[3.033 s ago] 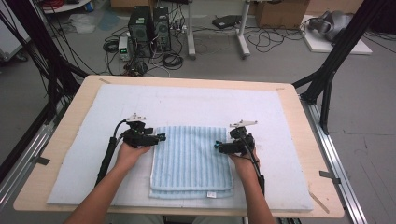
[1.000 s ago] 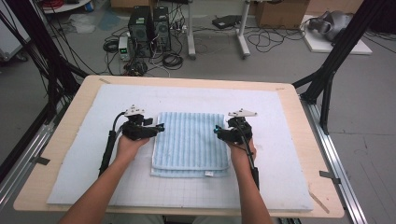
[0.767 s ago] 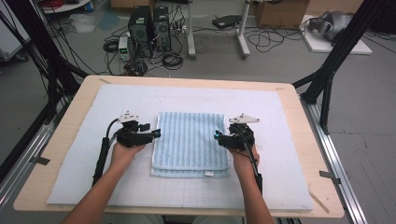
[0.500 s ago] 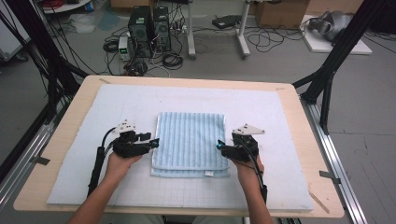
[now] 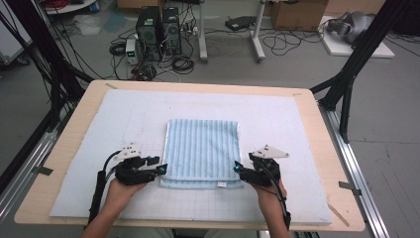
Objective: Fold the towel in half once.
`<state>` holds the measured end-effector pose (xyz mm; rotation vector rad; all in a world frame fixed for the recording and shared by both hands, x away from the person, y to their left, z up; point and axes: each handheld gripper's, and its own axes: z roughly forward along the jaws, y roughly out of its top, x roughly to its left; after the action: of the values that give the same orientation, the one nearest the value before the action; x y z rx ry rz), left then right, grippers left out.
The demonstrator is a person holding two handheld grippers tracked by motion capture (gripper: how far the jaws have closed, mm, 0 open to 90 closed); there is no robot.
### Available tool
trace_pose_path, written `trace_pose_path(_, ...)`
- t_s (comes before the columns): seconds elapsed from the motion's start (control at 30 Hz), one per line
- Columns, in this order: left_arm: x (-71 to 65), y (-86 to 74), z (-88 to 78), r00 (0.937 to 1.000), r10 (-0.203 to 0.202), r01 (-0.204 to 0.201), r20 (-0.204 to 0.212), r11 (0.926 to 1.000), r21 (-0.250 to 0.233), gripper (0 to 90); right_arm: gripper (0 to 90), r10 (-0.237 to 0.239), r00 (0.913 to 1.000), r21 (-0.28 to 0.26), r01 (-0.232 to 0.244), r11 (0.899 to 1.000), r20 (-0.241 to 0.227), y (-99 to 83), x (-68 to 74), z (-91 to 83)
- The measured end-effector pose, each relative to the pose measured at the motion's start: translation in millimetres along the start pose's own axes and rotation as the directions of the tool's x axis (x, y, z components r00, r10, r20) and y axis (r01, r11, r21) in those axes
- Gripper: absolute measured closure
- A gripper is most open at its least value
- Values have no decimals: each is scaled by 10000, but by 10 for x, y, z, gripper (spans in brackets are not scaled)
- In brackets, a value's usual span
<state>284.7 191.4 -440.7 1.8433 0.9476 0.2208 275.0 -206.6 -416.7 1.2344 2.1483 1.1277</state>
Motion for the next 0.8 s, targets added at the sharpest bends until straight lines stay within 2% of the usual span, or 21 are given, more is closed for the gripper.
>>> trace_pose_path(0.07,-24,-21,-11,10000,24,-24,17,10000,51,507,429,-100,9999,-28,100,9999,64,-44,15,-27)
trace_pose_path(0.13,-50,-48,-17,9999,96,-97,85,9999,114,531,466,86,9999,-1,-86,10000,-98,-94,14,-52)
trace_pose_path(0.23,-84,-88,-11,9998,145,-148,113,9995,293,578,527,74,9997,184,-70,9998,-213,-161,27,-71)
trace_pose_path(0.33,-106,-121,10,9999,160,-162,40,9989,434,580,558,62,9994,394,-49,9992,-333,-217,56,-59)
trace_pose_path(0.53,-146,-147,53,9992,332,-315,-230,9970,706,596,602,-561,9971,819,602,9948,-509,-251,161,10)
trace_pose_path(0.6,-149,-147,56,9988,361,-334,-336,9966,754,646,644,-574,9966,949,628,9935,-591,-258,170,37)
trace_pose_path(0.7,-166,-146,67,9973,478,-427,-564,9951,886,766,716,-417,9963,1045,495,9933,-755,-269,155,59)
trace_pose_path(0.8,-167,-145,68,9971,477,-423,-595,9952,886,834,828,-473,9958,1066,555,9928,-779,-273,145,63)
